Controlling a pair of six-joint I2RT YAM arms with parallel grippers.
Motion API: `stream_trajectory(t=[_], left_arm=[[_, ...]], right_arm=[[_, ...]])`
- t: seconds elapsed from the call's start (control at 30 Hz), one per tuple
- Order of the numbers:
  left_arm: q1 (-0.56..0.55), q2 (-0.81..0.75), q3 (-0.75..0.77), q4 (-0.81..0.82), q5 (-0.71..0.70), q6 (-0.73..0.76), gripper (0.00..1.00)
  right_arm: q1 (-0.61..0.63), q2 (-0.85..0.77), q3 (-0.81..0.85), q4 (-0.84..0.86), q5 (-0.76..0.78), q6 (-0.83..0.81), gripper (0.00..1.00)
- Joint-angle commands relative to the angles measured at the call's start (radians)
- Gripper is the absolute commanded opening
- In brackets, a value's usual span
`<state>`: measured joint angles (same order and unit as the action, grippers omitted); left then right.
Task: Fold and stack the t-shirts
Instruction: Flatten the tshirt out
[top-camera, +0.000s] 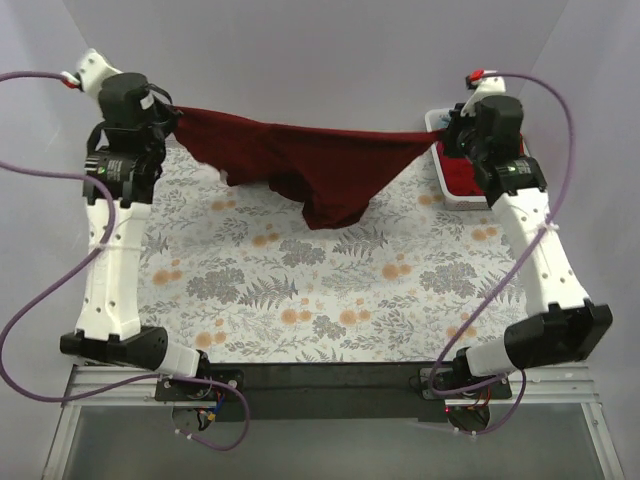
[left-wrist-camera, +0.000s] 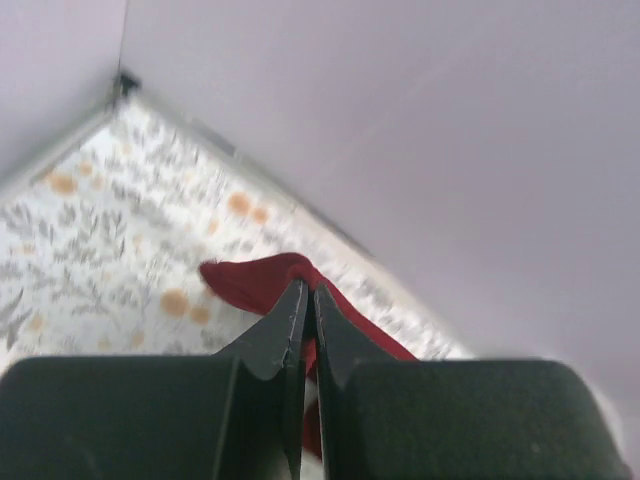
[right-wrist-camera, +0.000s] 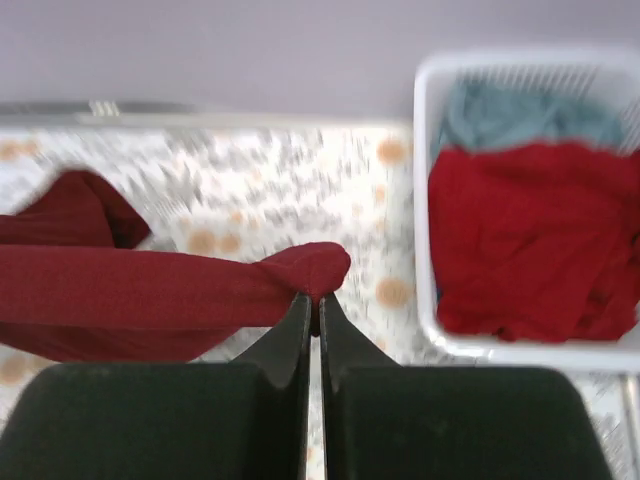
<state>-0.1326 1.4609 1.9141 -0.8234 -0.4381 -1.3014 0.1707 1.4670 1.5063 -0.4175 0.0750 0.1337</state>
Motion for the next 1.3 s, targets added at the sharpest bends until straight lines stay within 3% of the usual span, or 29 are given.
stream_trajectory(t=[0.0, 0.27, 0.5, 0.67, 0.77, 0.87, 1.0, 1.1, 1.27], left_arm=[[0.005, -0.063, 0.143, -0.083, -0.131, 0.059, 0.0], [0.005, -0.407, 0.092, 0.127, -0.153, 0.181, 0.0], [-0.007, -0.467, 0.221, 0.21, -0.14, 0.316, 0.0], [-0.071, -0.324, 0.25, 0.267, -0.154, 0.437, 0.0], [-0.087, -0.17, 0.168, 0.34, -0.134, 0.485, 0.0], [-0.087, 0.017, 0.07, 0.348, -0.079, 0.443, 0.0], [-0.044, 0.16, -0.287, 0.46, 0.01, 0.341, 0.0], [-0.015, 0.257, -0.383, 0.49, 0.055, 0.309, 0.0], [0.016, 0.413, -0.405, 0.492, 0.108, 0.28, 0.0]], right_arm=[[-0.002, -0.14, 0.147, -0.078, -0.007, -0.072, 0.01], [-0.002, -0.43, 0.174, -0.075, -0.13, -0.166, 0.01], [-0.002, -0.589, 0.187, -0.078, -0.158, -0.207, 0.01], [-0.002, -0.531, 0.196, -0.081, -0.173, -0.212, 0.01], [-0.002, -0.446, 0.145, -0.072, -0.158, -0.217, 0.01], [-0.002, -0.354, -0.033, -0.011, -0.08, -0.229, 0.01], [-0.008, -0.177, -0.351, 0.264, -0.006, -0.226, 0.01], [-0.016, -0.042, -0.417, 0.351, 0.005, -0.192, 0.01], [-0.033, 0.193, -0.367, 0.391, -0.001, -0.157, 0.01]])
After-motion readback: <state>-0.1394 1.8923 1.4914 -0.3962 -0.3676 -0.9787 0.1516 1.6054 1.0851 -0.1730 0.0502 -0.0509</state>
